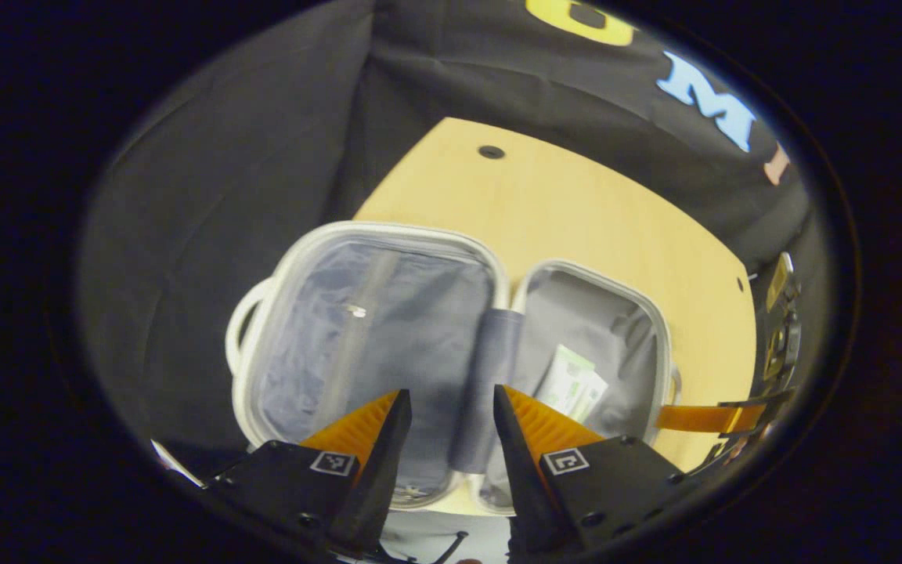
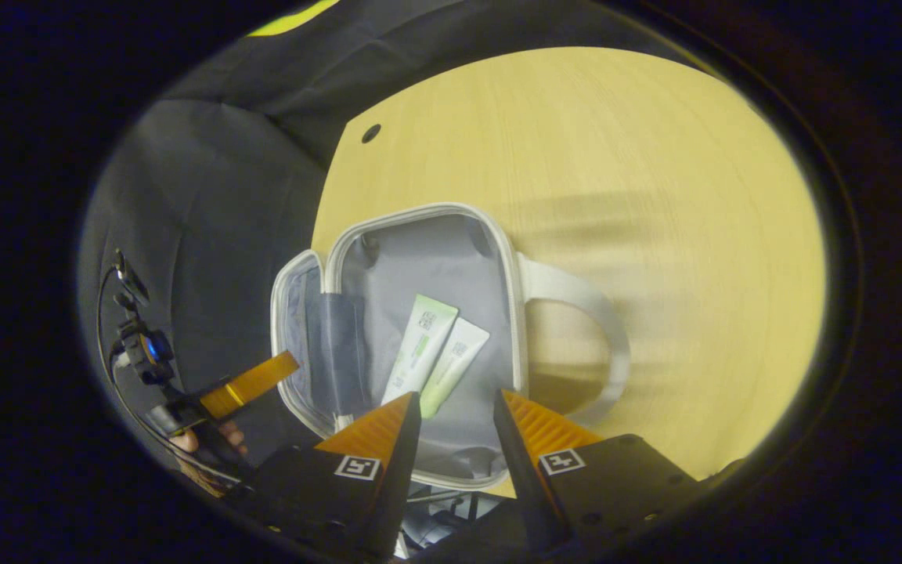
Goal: First open the suitcase, pack the skin care products into it, and then close the suitcase.
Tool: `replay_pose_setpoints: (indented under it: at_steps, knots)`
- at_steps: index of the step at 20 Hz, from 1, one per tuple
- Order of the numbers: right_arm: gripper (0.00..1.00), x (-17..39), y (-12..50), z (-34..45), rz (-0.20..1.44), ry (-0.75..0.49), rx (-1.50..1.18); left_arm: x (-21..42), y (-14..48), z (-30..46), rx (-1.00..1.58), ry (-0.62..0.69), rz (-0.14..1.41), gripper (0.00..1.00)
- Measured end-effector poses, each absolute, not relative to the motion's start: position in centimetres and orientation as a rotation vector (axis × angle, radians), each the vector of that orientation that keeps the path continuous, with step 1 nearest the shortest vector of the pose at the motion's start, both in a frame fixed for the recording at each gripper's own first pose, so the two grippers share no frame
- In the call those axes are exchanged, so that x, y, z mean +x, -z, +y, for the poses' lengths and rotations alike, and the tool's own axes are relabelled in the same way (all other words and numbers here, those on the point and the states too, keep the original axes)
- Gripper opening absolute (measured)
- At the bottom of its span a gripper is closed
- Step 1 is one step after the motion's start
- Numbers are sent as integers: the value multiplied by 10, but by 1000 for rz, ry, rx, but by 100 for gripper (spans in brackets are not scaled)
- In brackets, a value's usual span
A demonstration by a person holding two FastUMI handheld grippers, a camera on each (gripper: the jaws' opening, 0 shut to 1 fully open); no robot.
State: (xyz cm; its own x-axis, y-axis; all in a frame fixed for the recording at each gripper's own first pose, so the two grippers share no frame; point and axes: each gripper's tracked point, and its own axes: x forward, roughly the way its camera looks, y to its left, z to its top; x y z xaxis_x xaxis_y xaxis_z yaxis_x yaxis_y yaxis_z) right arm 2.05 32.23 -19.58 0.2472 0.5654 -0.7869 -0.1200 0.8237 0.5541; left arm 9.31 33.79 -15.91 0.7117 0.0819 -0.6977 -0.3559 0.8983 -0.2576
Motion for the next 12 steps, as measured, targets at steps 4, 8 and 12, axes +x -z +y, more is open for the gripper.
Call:
replay_pose_setpoints:
  at_steps: [4, 8, 12]
  knots:
    - [59, 26, 190, 311, 1214, -476, 454, 58, 159, 431, -435, -402, 710, 73]
    - [58, 35, 188, 292, 1194, -427, 486, 31, 156, 510, -534, -525, 677, 73]
    - [58, 44, 191, 279, 1186, -357, 528, 24, 172, 572, -722, -614, 665, 72]
